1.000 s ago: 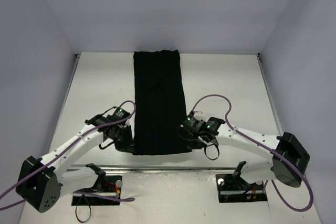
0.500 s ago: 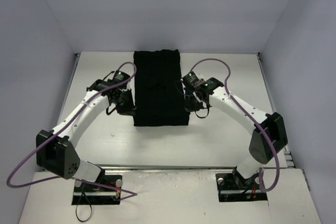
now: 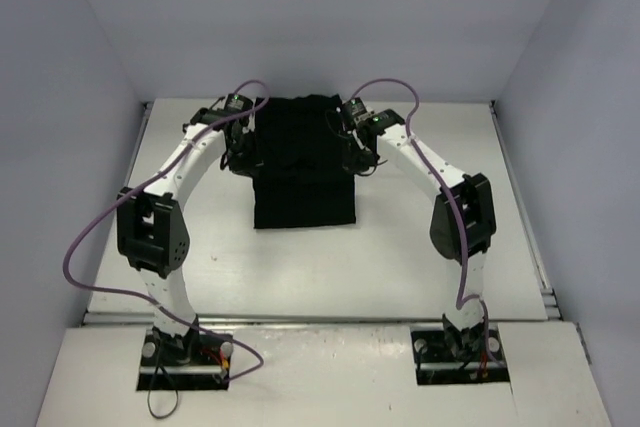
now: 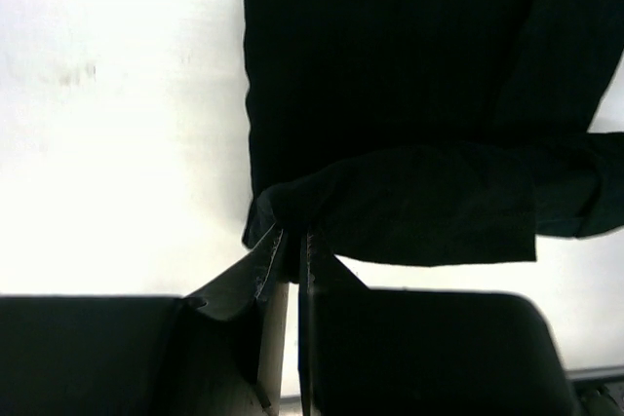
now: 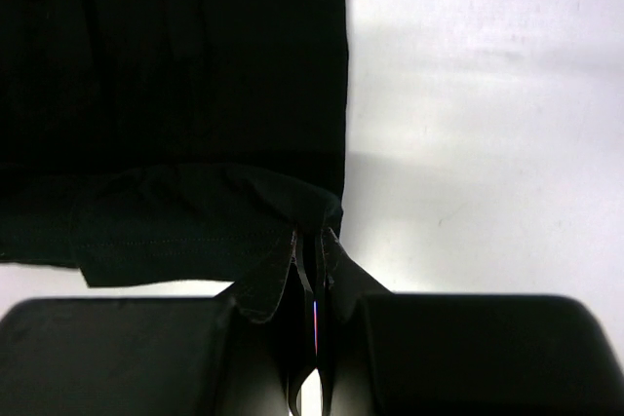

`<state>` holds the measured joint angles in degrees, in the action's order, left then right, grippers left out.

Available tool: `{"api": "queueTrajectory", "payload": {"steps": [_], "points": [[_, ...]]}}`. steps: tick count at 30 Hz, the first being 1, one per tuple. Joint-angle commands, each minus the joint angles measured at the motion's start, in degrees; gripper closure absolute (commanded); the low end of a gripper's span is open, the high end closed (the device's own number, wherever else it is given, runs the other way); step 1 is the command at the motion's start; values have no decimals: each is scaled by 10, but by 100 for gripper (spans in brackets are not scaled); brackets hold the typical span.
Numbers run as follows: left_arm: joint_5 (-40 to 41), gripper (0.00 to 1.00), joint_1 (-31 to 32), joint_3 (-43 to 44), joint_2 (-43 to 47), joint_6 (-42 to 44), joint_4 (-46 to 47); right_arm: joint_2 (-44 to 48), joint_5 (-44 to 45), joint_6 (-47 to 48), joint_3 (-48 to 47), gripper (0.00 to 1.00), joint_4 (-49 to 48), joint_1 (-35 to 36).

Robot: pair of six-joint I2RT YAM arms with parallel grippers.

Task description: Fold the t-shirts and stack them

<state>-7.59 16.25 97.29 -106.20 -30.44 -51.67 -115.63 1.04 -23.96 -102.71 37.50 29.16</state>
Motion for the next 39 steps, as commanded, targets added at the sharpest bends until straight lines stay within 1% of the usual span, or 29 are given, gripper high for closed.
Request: {"api": "queueTrajectory", "payload": {"steps": [1, 9, 16, 18, 20, 21, 22, 25, 26, 27, 29, 32, 34, 35, 37, 39], "points": [[35, 100, -12, 59, -15, 19, -1, -24, 19, 30, -67, 100, 19, -16], [37, 100, -16, 88, -57, 5, 18, -89, 18, 50, -146, 100, 19, -30], [39, 100, -28, 93, -93, 3, 33, -138, 12, 64, -185, 99, 17, -37], [44, 100, -30, 99, -105, 5, 37, -153, 16, 69, -199, 96, 17, -38], [46, 100, -33, 112, -115, 6, 39, -168, 16, 71, -210, 91, 17, -40], [44, 100, -33, 124, -123, 8, 39, -176, 17, 72, -220, 87, 17, -42], [44, 98, -33, 132, -127, 10, 39, -180, 16, 72, -227, 85, 17, -43], [35, 85, -33, 176, -139, 21, 42, -189, 10, 70, -266, 73, 17, -52], [35, 82, -33, 188, -142, 26, 41, -188, 7, 69, -277, 70, 18, -57], [37, 77, -33, 209, -141, 32, 41, -186, 4, 70, -297, 67, 19, -60], [38, 69, -33, 230, -137, 45, 42, -176, -7, 77, -315, 63, 18, -68], [33, 60, -33, 244, -110, 60, 52, -146, -32, 101, -317, 62, 17, -73], [30, 55, -29, 218, -60, 70, 62, -104, -55, 117, -292, 62, 15, -73], [31, 55, -25, 191, -36, 73, 67, -95, -75, 124, -273, 61, 14, -73], [35, 54, -15, 129, 6, 83, 83, -66, -107, 140, -240, 61, 12, -66], [46, 54, -1, 39, 50, 84, 128, -56, -137, 151, -208, 62, 6, -60]]}}
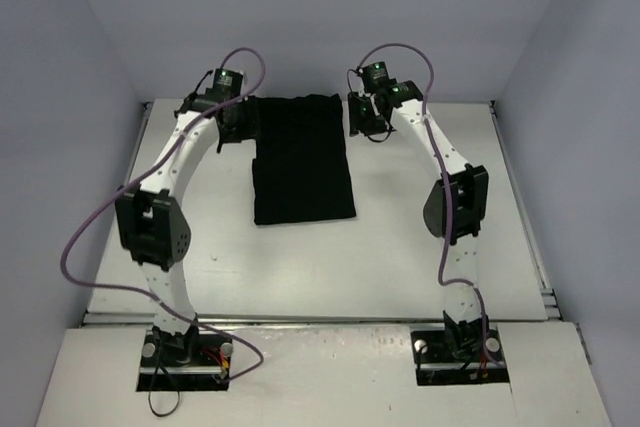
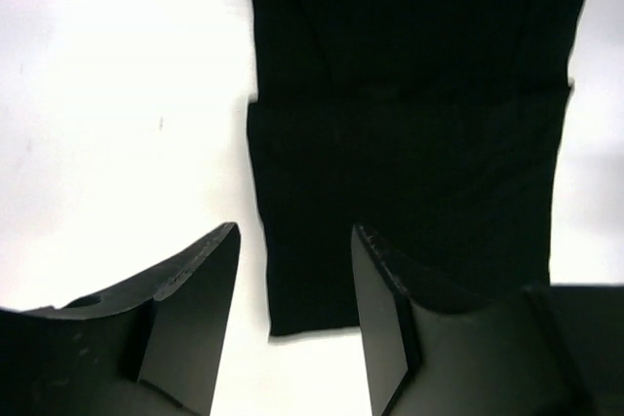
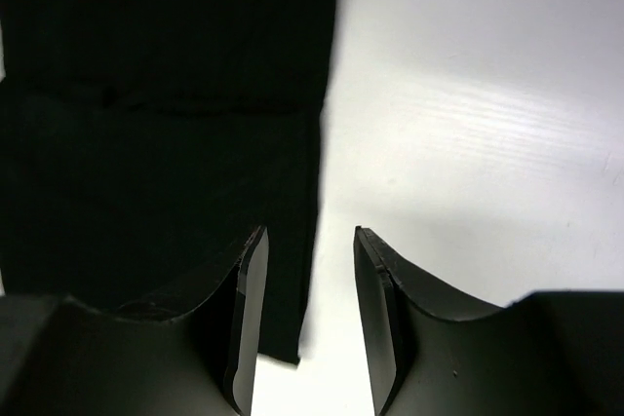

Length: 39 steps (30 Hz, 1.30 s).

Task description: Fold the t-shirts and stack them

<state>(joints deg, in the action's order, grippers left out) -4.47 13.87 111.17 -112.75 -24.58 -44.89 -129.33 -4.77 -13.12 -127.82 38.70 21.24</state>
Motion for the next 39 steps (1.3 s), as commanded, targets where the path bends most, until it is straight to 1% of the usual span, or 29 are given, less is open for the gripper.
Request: {"api": "queueTrajectory", "payload": {"steps": [1, 2, 4, 7, 10, 13, 15, 19, 20, 22, 24, 26, 29, 31, 32, 35, 37, 39], "points": [[15, 54, 29, -150, 137, 24, 82, 83, -91, 48, 58, 63, -7, 22], [12, 54, 31, -183, 158, 19, 95, 84, -99, 50, 66, 64, -11, 28], [-5, 54, 32, -264, 173, -4, 115, 81, -116, 49, 90, 65, -16, 33], [-13, 54, 41, -322, 195, -12, 137, 99, -139, 32, 142, 68, -51, 34], [-28, 54, 52, -375, 209, -15, 159, 124, -165, 14, 248, 68, -111, 33], [-45, 54, 56, -399, 206, -20, 190, 147, -210, -8, 341, 69, -177, 32], [-52, 54, 57, -403, 197, -22, 207, 160, -224, -17, 375, 70, -218, 32], [-65, 55, 60, -415, 154, -26, 221, 187, -252, -39, 520, 72, -302, 24], [-64, 55, 60, -423, 149, -29, 225, 194, -253, -42, 543, 73, -323, 19], [-52, 60, 59, -449, 141, -41, 231, 206, -253, -54, 603, 73, -354, 9], [-50, 65, 57, -465, 127, -48, 235, 220, -246, -60, 642, 73, -381, -5], [-48, 68, 56, -484, 110, -61, 243, 233, -231, -60, 686, 73, -404, -17], [-54, 76, 56, -504, 81, -85, 241, 247, -215, -56, 735, 73, -410, -32], [-57, 83, 58, -514, 81, -101, 239, 260, -209, -54, 757, 73, -409, -35], [-54, 85, 59, -523, 89, -105, 238, 269, -208, -55, 762, 73, -409, -34], [-43, 86, 59, -541, 136, -105, 227, 303, -206, -63, 780, 73, -408, -33], [-33, 86, 59, -529, 185, -95, 189, 328, -207, -73, 784, 73, -399, -32], [-35, 85, 59, -503, 233, -82, 161, 361, -205, -77, 764, 71, -378, -30]]}}
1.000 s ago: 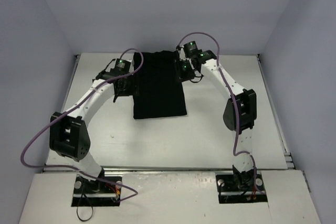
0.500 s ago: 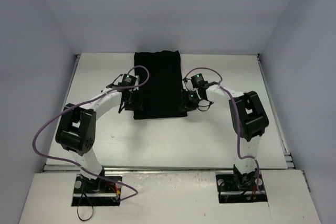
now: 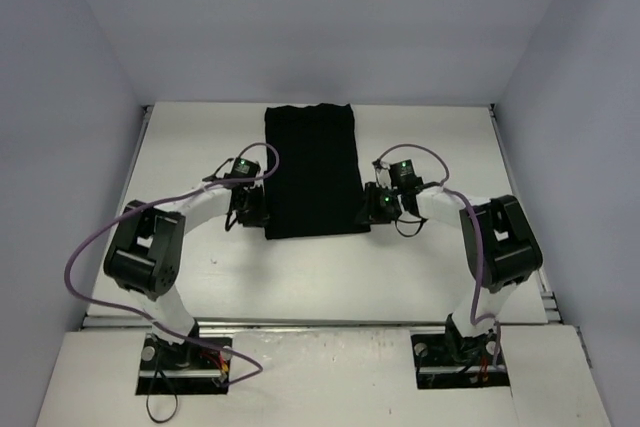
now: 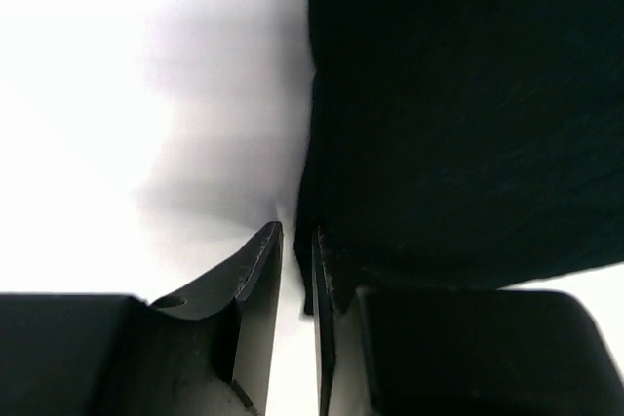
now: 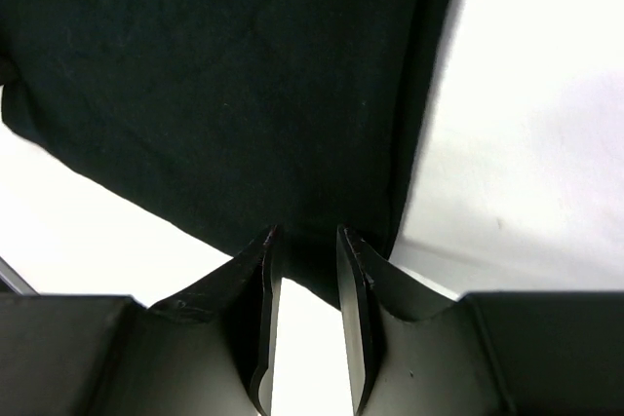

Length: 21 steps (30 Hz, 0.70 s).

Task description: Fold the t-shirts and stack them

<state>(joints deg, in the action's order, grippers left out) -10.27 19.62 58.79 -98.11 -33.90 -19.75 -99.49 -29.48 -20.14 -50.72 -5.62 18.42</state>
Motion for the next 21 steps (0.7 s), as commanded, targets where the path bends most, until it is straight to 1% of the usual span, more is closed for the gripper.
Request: {"api": "queueTrajectory", "payload": {"steps": [1, 4, 5, 7, 9, 14, 18, 21], "points": [[19, 83, 1, 35, 108, 18, -96, 77, 45, -5, -24, 70, 80, -2], [2, 70, -1, 87, 133, 31, -97, 93, 46, 5, -90, 64, 117, -5], [-6, 65, -2, 108, 129, 35, -96, 88, 42, 9, -115, 62, 124, -6], [-36, 61, -6, 155, 106, 42, -84, 54, 27, 13, -194, 59, 129, -7], [-71, 61, -7, 199, 71, 48, -61, 18, 8, 16, -243, 59, 130, -9], [-146, 60, -22, 248, -39, 32, 9, -82, -43, 23, -354, 59, 128, -17], [-178, 61, -30, 295, -110, 33, 33, -158, -74, 37, -428, 59, 128, -25], [-194, 61, -37, 304, -141, 37, 57, -206, -93, 48, -453, 60, 126, -31]]}}
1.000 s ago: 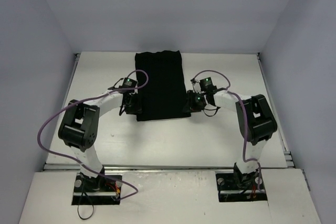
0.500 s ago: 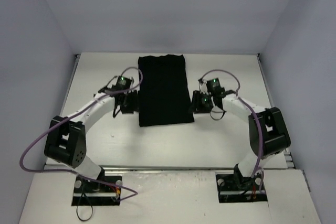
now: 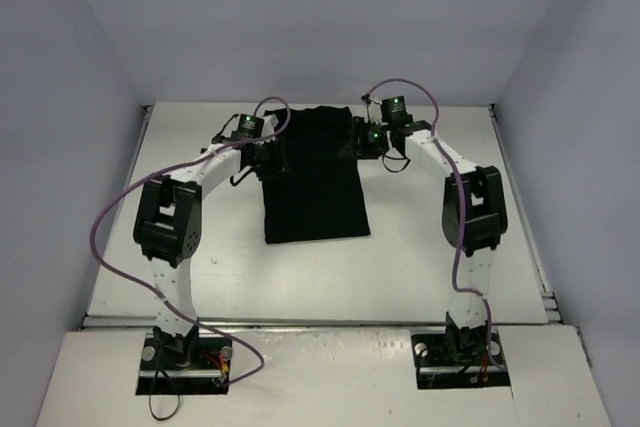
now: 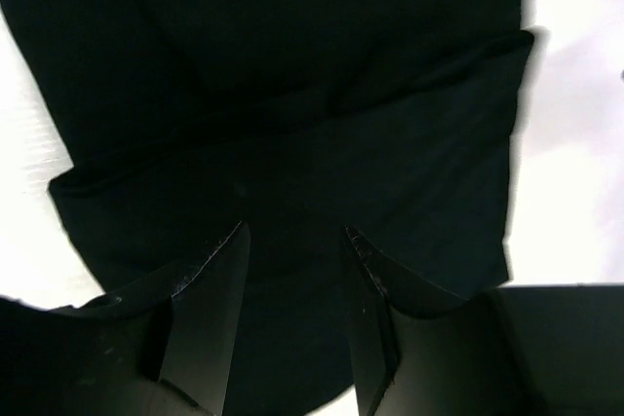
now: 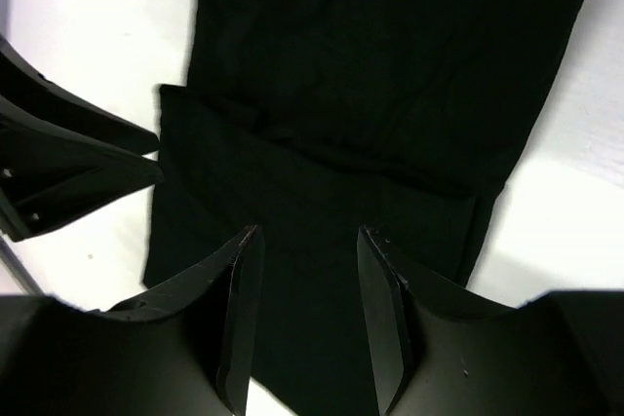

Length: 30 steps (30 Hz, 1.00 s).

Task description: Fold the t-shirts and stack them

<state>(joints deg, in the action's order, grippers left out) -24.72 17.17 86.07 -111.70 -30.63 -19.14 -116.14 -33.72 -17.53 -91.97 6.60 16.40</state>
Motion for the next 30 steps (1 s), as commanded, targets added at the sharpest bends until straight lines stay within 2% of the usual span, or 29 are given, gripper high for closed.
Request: {"api": "queueTrajectory", "payload": {"steps": [1, 9, 15, 18, 20, 23, 27, 30], "points": [[-56, 61, -17, 31, -16, 6, 59, -54, -59, 28, -43, 60, 3, -12], [-74, 62, -43, 20, -91, 29, 67, -104, -72, 53, -2, 61, -20, -53], [-72, 62, -53, 3, -95, 41, 67, -75, -3, 66, 48, 63, -18, -82], [-46, 61, -51, 22, -53, 53, 25, -22, 26, 63, 55, 63, -15, -74], [-23, 56, -46, 35, -11, 58, -13, 29, 62, 57, 67, 61, -11, -66], [76, 46, -27, 26, 89, 46, -73, 111, 148, 36, 120, 55, -1, -55], [144, 37, -8, -38, 176, -13, -167, 166, 199, 8, 209, 50, 13, -27], [170, 35, 18, -135, 223, -45, -176, 207, 221, -31, 262, 45, 22, 2]]}}
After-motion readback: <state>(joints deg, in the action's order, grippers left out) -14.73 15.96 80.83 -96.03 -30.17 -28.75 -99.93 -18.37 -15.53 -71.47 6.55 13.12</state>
